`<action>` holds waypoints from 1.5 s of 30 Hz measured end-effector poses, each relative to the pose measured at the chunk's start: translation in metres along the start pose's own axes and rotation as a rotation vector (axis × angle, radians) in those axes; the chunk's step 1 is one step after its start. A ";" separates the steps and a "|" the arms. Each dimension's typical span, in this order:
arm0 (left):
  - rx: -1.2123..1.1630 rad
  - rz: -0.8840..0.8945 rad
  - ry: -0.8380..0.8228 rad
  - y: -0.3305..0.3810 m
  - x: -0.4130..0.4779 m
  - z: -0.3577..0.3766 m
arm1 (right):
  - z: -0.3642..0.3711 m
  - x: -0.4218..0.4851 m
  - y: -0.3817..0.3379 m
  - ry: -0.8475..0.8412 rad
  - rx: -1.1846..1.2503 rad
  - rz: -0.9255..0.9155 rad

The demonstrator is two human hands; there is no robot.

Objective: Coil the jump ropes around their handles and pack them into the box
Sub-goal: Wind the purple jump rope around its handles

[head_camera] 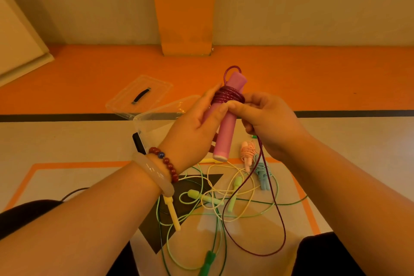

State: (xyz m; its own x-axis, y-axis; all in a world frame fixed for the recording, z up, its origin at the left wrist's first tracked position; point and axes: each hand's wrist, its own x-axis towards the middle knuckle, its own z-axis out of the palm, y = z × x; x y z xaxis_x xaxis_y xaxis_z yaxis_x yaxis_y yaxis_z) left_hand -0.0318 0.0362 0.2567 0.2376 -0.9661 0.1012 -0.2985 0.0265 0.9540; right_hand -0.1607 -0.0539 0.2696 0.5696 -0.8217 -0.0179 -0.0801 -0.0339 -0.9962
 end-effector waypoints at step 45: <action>-0.797 -0.257 -0.157 0.014 0.001 0.005 | -0.009 -0.001 -0.002 -0.139 0.142 -0.012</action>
State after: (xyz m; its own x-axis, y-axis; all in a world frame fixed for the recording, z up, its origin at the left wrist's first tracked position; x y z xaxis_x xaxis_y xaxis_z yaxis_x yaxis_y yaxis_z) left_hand -0.0409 0.0343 0.2686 0.0607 -0.9896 -0.1302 0.5015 -0.0826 0.8612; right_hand -0.1686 -0.0584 0.2722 0.6782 -0.7348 -0.0076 0.0382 0.0455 -0.9982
